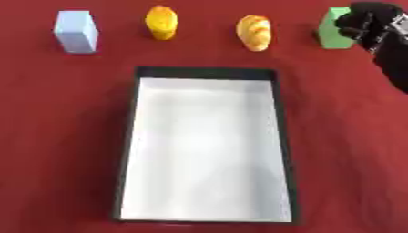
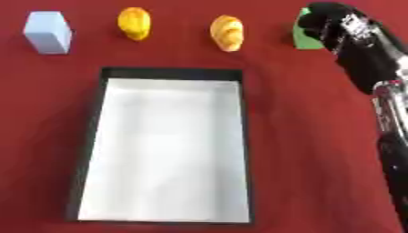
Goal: Pick up objects on the table and place them in the box.
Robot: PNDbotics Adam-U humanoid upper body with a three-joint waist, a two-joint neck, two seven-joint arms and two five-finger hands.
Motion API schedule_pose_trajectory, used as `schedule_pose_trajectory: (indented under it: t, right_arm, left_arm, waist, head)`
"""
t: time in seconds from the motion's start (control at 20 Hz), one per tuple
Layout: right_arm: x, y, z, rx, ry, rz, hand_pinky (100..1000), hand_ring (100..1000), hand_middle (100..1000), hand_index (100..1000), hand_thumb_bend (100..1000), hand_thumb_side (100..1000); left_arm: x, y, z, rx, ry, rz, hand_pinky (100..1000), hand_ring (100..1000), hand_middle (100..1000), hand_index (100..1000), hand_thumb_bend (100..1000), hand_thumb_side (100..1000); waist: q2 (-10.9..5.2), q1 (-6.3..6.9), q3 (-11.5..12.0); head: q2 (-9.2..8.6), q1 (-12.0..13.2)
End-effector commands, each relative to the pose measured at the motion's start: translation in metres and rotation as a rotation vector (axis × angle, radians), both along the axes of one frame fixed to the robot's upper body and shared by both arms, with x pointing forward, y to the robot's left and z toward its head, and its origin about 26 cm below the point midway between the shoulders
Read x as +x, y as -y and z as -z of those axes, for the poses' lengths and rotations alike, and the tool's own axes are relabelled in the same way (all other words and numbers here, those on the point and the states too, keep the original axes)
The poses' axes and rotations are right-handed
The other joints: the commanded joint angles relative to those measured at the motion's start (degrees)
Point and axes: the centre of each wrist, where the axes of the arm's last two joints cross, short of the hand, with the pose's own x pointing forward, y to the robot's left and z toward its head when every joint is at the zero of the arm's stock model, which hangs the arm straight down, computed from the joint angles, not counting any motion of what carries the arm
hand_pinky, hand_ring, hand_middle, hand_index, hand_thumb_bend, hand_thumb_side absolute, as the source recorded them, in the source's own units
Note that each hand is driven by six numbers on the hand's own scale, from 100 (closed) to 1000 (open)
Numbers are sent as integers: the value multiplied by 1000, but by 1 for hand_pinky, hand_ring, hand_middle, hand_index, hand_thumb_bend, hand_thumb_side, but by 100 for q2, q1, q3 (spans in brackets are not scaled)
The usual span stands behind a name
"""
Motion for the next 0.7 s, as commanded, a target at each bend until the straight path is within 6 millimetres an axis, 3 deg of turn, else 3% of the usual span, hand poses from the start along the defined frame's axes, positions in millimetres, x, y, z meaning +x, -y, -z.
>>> schedule_pose_trajectory:
  t: [0.05,0.5,0.55,0.6,0.7]
  right_arm:
    - [-3,4,-11,-34,28,9,959,869,729,818,100,709]
    - [-4,13,-17,-42,47,38,960,884,742,822,100,690]
    - [-5,17,-21,-56,59,47,961,887,746,824,100,753]
    - [-6,21,-24,-71,74,56,961,892,751,826,100,672]
    - [-9,30,-32,-109,104,78,964,909,771,834,100,649]
  left_arm:
    - [-1,-3,-11,27,29,-3,807,770,734,815,147,758]
    - [-3,-5,-15,32,37,-5,808,774,739,821,143,754]
    - [-4,-7,-14,38,33,-11,808,774,739,820,142,754]
    - [-5,-9,-12,45,29,-17,808,774,738,820,139,754]
    - [-7,-13,-10,59,22,-28,808,774,739,820,133,752]
  waist:
    - [-107,44,4]
    - [-147,-8,38]
    - [-167,-17,28]
    - [-186,-25,18]
    - [-238,-37,-9]
  head:
    - [-86,-5]
    - [-115,-85]
    - [-103,-90]
    - [-87,-88]
    - [-38,-75]
